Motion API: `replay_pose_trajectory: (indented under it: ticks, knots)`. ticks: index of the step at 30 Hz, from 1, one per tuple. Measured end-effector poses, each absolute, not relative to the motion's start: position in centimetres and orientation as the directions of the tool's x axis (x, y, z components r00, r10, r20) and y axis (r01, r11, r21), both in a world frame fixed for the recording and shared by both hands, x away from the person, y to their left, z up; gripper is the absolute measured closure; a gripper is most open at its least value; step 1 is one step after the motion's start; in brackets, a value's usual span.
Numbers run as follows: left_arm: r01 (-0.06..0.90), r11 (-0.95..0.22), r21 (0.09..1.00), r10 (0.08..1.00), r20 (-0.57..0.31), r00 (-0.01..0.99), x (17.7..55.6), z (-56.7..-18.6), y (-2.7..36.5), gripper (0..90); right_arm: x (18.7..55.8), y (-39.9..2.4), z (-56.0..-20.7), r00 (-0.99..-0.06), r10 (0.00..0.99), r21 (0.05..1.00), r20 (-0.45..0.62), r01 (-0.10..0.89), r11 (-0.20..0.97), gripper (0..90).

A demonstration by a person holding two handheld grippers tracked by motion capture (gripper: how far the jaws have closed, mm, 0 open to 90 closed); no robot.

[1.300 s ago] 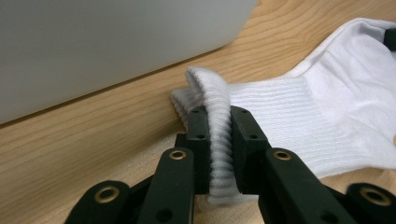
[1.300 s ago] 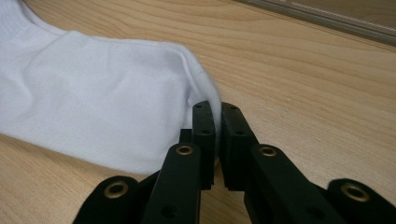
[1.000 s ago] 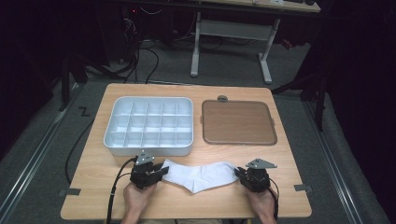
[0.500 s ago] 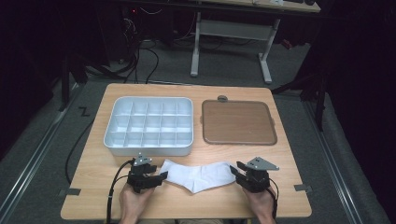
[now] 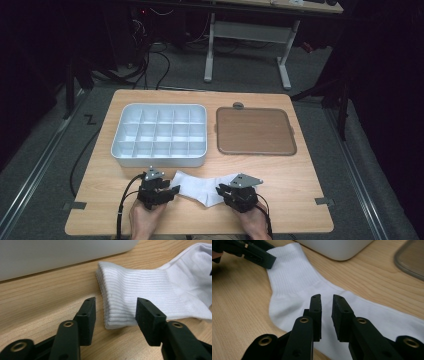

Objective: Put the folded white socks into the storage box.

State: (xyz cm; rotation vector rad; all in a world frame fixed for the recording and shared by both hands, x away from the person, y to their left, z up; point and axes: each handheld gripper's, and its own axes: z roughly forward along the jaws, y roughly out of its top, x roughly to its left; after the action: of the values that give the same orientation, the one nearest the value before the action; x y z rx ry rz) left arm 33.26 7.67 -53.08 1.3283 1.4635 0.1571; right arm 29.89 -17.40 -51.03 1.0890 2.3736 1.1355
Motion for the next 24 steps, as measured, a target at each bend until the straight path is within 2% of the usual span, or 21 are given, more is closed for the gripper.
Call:
replay_pose_trajectory:
  ticks: [9, 24]
  knots:
    - [0.608, 0.330, 0.722, 0.784, -0.568, 0.249, 33.0, -53.2, 7.2, 66.0, 30.3, -15.9, -52.0, -0.680, 0.731, 0.742, 0.060, 0.520, 0.423, 80.2]
    - [0.625, 0.355, 0.695, 0.738, -0.618, 0.269, 33.1, -53.4, 7.5, 79.1, 30.3, -16.0, -53.0, -0.673, 0.737, 0.725, 0.058, 0.536, 0.433, 80.2]
